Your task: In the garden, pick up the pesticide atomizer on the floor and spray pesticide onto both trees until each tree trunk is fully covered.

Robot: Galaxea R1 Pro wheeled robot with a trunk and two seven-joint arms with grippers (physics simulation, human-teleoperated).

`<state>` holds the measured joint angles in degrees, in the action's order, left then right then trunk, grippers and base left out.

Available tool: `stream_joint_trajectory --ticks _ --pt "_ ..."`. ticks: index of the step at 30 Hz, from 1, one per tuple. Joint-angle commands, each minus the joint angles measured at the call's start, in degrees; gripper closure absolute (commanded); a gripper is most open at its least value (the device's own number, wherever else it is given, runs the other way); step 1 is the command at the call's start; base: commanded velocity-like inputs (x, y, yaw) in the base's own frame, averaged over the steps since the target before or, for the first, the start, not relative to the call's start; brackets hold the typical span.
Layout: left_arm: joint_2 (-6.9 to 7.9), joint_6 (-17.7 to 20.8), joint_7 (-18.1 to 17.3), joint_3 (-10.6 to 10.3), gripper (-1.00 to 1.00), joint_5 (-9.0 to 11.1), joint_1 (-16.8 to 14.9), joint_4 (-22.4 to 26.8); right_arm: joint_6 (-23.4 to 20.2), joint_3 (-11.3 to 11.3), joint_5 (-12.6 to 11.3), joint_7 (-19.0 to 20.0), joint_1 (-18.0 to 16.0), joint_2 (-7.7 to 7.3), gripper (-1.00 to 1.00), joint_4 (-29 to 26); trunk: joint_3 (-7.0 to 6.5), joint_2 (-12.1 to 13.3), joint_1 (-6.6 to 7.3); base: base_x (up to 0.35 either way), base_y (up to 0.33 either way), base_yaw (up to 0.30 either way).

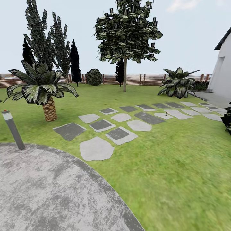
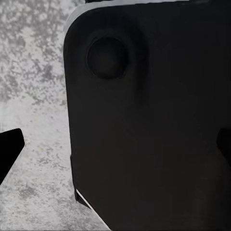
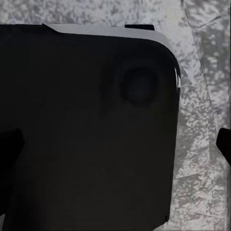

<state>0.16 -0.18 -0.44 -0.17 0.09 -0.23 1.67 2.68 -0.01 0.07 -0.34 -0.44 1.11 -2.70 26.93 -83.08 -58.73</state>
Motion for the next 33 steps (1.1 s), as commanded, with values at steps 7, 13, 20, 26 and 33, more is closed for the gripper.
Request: stream_joint_trajectory --ticks 7,13,20,26,33 --pt "1.47 0.08 0.2 -0.01 -1.0 -0.17 -1.37 2.28 2.26 -0.15 -0.01 0.05 -0.07 -2.12 -1.0 -1.76 0.0 0.0 0.0 0.331 0.0 0.0" --pt "3.64 0.29 0.63 -0.4 -1.0 -0.99 -8.7 11.08 18.11 -0.13 0.09 0.18 -0.09 -8.5 -1.0 -25.56 0.0 0.0 0.0 0.335 0.0 0.0" --pt "3.19 -0.26 0.72 -0.27 -1.0 -3.44 -16.1 13.11 18.09 0.11 -0.18 0.5 -0.09 -6.14 -1.0 -33.36 0.0 0.0 0.0 0.335 0.0 0.0" --pt "3.4 -7.19 0.79 0.22 -1.0 -3.31 -16.36 13.2 18.14 -0.16 -0.06 0.37 -0.09 -5.27 -1.0 -31.52 0.0 0.0 0.0 0.193 0.0 0.0" --pt "3.11 -10.88 0.25 0.25 -1.0 -3.25 -16.29 12.53 18.2 -0.14 -0.12 0.1 -0.09 -5.09 -1.0 -31.08 0.0 0.0 0.0 0.018 0.0 0.0"
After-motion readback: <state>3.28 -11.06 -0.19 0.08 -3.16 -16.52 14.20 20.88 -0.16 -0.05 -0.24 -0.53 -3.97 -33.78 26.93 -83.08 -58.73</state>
